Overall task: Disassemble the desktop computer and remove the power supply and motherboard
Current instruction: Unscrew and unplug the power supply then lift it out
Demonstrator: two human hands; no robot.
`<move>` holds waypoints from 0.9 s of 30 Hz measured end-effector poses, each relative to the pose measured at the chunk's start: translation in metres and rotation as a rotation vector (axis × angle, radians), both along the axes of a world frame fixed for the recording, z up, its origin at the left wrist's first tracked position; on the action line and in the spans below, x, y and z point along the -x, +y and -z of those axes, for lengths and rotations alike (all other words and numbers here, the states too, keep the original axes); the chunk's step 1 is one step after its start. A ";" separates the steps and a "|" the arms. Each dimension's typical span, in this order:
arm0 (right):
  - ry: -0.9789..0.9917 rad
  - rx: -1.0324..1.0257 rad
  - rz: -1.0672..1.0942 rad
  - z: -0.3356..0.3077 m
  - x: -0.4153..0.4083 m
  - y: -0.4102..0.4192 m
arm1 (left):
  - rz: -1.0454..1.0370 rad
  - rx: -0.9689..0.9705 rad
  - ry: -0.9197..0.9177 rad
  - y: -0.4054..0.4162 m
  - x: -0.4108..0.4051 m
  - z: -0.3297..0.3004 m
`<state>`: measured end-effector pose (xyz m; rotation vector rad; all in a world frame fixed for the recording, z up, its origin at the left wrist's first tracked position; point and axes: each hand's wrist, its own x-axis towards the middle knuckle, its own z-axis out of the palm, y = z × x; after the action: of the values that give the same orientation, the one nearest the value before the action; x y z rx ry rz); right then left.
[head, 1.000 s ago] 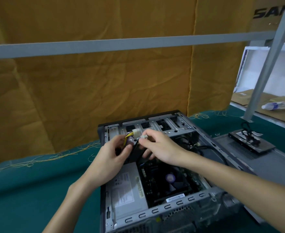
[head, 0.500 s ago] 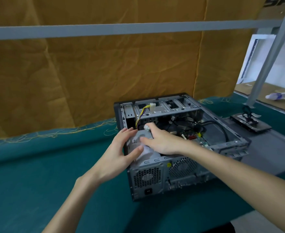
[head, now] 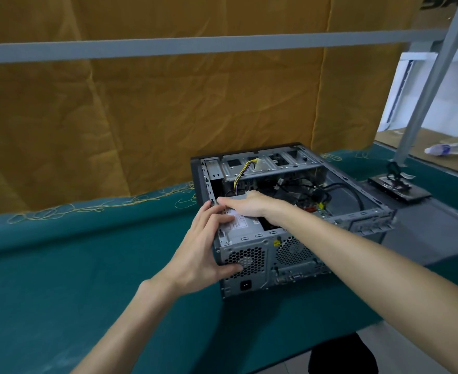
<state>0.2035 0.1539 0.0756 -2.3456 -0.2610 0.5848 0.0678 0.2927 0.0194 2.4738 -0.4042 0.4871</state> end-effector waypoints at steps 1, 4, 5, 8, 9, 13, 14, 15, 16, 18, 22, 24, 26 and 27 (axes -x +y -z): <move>0.003 0.028 0.026 0.000 0.000 0.002 | -0.005 0.008 -0.006 0.000 -0.001 0.001; -0.069 0.050 0.090 0.003 0.000 0.006 | -0.013 0.043 -0.022 -0.002 -0.003 0.005; -0.144 -0.006 0.083 0.006 0.001 0.005 | -0.013 0.048 -0.028 -0.002 -0.003 0.007; -0.374 -0.054 -0.021 0.012 0.002 0.000 | -0.010 0.069 -0.052 -0.003 -0.003 0.012; -0.380 -0.039 -0.052 0.013 0.000 0.000 | -0.007 0.078 -0.057 -0.003 -0.003 0.013; -0.328 0.037 -0.093 0.010 -0.002 0.012 | 0.003 0.079 -0.081 -0.002 -0.004 0.015; -0.355 0.043 -0.081 0.010 -0.001 0.014 | 0.002 0.070 -0.084 -0.001 -0.004 0.015; -0.381 0.042 -0.065 0.011 -0.001 0.015 | 0.001 0.058 -0.087 -0.001 -0.004 0.015; -0.405 0.032 -0.047 0.012 0.000 0.015 | 0.000 0.049 -0.089 0.000 -0.003 0.015; -0.428 0.010 -0.017 0.014 0.001 0.013 | 0.006 0.050 -0.084 0.000 -0.003 0.016; -0.440 0.010 -0.002 0.016 -0.002 0.014 | 0.030 0.076 -0.066 0.000 -0.005 0.016; -0.445 0.026 -0.001 0.014 -0.004 0.016 | 0.027 0.089 -0.062 0.000 -0.006 0.016; -0.450 0.037 -0.002 0.013 -0.004 0.016 | 0.027 0.090 -0.066 -0.001 -0.004 0.017; -0.456 0.036 0.000 0.013 -0.004 0.017 | 0.029 0.094 -0.070 -0.001 -0.004 0.018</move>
<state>0.2075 0.1707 0.0626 -2.4907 -0.4581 0.0454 0.0714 0.2918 0.0019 2.3623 -0.4343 0.5686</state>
